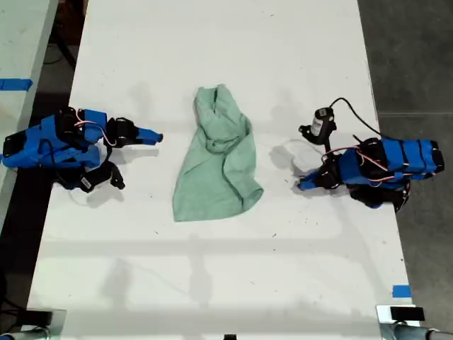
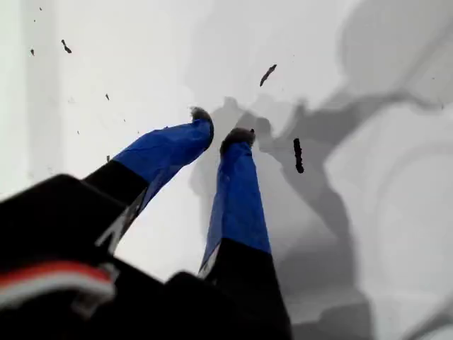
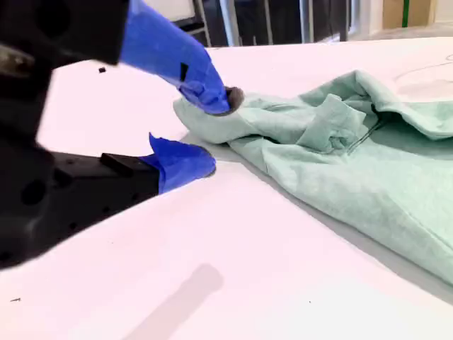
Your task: Fold t shirt
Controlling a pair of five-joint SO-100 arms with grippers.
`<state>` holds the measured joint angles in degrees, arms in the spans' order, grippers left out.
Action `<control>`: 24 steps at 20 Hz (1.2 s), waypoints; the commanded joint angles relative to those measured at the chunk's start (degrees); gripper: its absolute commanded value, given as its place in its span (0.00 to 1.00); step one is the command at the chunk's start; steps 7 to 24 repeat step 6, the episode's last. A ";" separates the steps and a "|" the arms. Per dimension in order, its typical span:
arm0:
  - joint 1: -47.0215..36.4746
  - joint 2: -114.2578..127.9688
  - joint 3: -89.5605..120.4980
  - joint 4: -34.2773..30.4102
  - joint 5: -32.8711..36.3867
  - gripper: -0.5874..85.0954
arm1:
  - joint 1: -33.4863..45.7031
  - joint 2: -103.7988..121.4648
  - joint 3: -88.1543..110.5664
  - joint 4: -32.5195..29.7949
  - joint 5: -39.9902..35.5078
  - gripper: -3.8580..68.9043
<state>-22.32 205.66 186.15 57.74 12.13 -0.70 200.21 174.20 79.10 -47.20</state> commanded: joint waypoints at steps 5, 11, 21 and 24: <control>0.18 0.44 2.29 0.18 0.44 0.12 | 1.49 0.44 2.64 -0.09 8.00 0.12; -0.44 0.44 2.29 0.18 0.44 0.12 | 1.85 0.44 2.64 -0.09 11.43 0.12; -0.44 0.44 2.29 0.18 0.44 0.12 | 1.85 0.44 2.64 -0.09 11.43 0.12; -0.44 0.44 2.29 0.18 0.44 0.12 | 1.85 0.44 2.64 -0.09 11.43 0.12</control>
